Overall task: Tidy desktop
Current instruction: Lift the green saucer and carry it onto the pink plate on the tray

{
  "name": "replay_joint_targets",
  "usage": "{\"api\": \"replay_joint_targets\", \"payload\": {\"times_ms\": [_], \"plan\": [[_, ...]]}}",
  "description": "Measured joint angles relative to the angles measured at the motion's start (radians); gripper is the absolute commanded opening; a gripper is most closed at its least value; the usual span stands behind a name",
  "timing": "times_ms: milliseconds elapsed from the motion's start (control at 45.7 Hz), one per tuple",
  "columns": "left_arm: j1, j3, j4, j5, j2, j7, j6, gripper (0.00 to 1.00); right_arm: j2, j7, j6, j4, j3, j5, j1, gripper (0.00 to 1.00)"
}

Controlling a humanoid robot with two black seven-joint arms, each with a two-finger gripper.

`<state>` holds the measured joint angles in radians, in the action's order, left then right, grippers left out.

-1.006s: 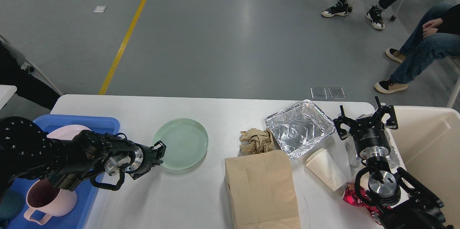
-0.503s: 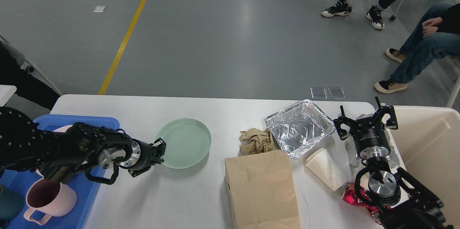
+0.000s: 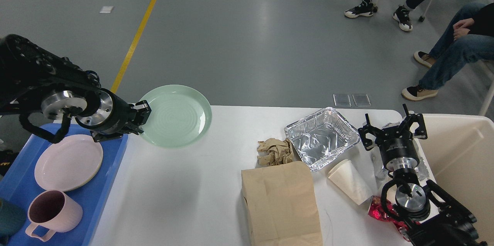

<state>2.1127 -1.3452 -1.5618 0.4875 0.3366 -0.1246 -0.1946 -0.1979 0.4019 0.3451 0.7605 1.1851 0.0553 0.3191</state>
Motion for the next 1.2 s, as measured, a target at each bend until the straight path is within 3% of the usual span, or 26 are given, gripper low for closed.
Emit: {"api": "replay_joint_targets", "payload": {"times_ms": [109, 241, 416, 656, 765, 919, 1203], "plan": [[0.181, -0.083, -0.093, 0.044, -0.016, 0.003, -0.072, 0.0, 0.0, 0.0, 0.0, 0.0, 0.0, 0.0, 0.0, 1.0], [0.284, -0.155, -0.121, 0.063, -0.018, 0.004, -0.212, 0.0, 0.0, 0.0, 0.0, 0.0, 0.0, 0.0, 0.0, 1.0], [0.277, -0.21, -0.107, 0.071, 0.015, 0.005, -0.254, 0.0, 0.0, 0.0, 0.0, 0.0, -0.001, 0.0, 0.0, 1.0], [0.176, -0.322, 0.013, 0.123, 0.136, -0.001, -0.281, 0.0, 0.0, 0.0, 0.0, 0.0, -0.001, 0.0, 0.0, 1.0], [0.081, -0.34, 0.128, 0.122, 0.228, -0.009, -0.288, 0.0, 0.0, 0.0, 0.0, 0.0, -0.001, 0.0, 0.0, 1.0], [-0.145, -0.299, 0.381, 0.086, 0.356, -0.027, -0.296, 0.0, 0.0, 0.0, 0.0, 0.001, 0.0, 0.0, 0.0, 1.0], [-0.586, 0.049, 0.744, -0.014, 0.491, -0.111, -0.297, 0.0, 0.0, 0.0, 0.0, 0.0, 0.0, 0.0, 0.0, 1.0]]}}
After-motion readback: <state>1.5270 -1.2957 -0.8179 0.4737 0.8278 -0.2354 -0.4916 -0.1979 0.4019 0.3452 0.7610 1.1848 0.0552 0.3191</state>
